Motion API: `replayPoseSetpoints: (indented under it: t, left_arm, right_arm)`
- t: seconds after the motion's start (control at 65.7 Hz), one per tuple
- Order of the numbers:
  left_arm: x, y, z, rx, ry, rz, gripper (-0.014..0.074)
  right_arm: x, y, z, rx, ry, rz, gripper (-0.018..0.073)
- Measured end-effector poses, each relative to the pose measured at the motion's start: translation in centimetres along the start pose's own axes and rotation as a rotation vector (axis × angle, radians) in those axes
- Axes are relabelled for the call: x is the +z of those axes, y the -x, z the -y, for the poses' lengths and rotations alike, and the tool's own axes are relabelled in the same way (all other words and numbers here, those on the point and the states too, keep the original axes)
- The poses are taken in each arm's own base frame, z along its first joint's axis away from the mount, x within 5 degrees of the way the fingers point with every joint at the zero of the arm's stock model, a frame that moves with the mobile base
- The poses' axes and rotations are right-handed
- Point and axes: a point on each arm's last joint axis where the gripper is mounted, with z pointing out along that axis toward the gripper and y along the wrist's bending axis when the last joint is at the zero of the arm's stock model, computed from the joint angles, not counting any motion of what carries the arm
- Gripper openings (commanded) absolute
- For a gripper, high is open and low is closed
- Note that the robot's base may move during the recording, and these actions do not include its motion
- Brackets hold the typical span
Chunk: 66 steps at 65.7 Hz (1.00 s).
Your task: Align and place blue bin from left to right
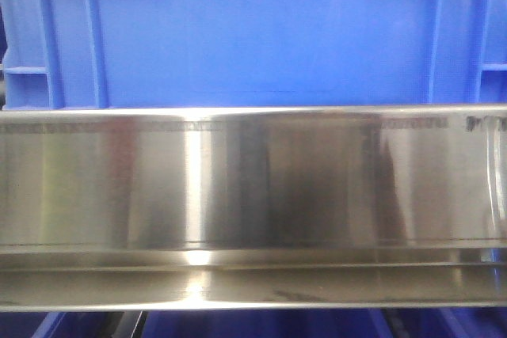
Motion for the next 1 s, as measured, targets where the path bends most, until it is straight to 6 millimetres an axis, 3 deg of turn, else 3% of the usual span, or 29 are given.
replayPoseSetpoints:
  t: [0.731,1.005]
  left_arm:
    - [0.0,0.2,0.0,0.0,-0.001,0.021,-0.0111]
    - [0.0,0.3,0.0,0.0,-0.001,0.03,-0.0111]
  right_arm:
    - [0.0,0.0,0.0,0.0,0.0,0.0,-0.0069]
    - [-0.1,1.2,0.0,0.0,-0.005,0.135,-0.0069]
